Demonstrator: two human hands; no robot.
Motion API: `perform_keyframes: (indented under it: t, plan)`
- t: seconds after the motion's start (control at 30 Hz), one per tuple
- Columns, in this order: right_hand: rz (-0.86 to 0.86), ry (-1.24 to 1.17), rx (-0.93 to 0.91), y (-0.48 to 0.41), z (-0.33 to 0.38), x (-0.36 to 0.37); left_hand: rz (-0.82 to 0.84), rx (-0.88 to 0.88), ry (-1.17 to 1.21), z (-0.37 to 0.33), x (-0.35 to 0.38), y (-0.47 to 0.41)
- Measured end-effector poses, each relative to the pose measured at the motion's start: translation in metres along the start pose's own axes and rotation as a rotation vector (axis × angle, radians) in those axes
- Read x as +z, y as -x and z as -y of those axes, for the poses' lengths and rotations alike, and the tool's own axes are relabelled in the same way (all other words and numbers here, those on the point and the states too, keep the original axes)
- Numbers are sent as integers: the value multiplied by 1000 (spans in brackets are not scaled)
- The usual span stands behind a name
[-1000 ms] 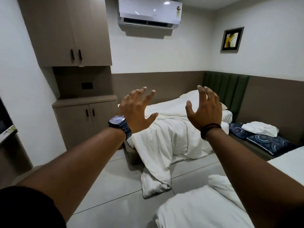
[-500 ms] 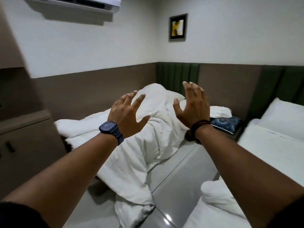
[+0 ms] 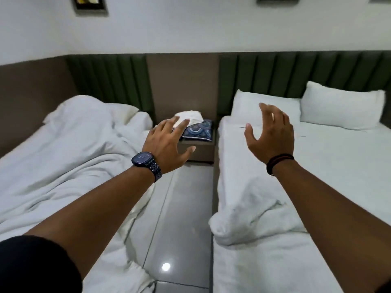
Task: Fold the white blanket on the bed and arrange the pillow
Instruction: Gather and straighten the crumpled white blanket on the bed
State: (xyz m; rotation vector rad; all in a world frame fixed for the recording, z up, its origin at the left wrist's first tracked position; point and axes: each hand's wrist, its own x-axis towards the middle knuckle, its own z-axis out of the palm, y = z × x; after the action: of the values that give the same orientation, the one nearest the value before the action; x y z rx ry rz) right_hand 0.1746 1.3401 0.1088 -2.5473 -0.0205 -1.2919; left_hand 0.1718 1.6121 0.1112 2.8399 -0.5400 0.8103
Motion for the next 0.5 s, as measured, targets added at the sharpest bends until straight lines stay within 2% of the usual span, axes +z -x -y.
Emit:
perform_keyframes:
  t: [0.13, 0.23, 0.5]
  plan:
    - [-83, 83, 139, -19, -60, -2, 17, 99, 75, -24, 46, -57]
    - [-83, 173, 190, -18, -96, 6, 59, 154, 148, -44, 88, -99]
    - [-45, 387, 419, 6, -197, 92, 276, 341, 414, -112, 274, -194]
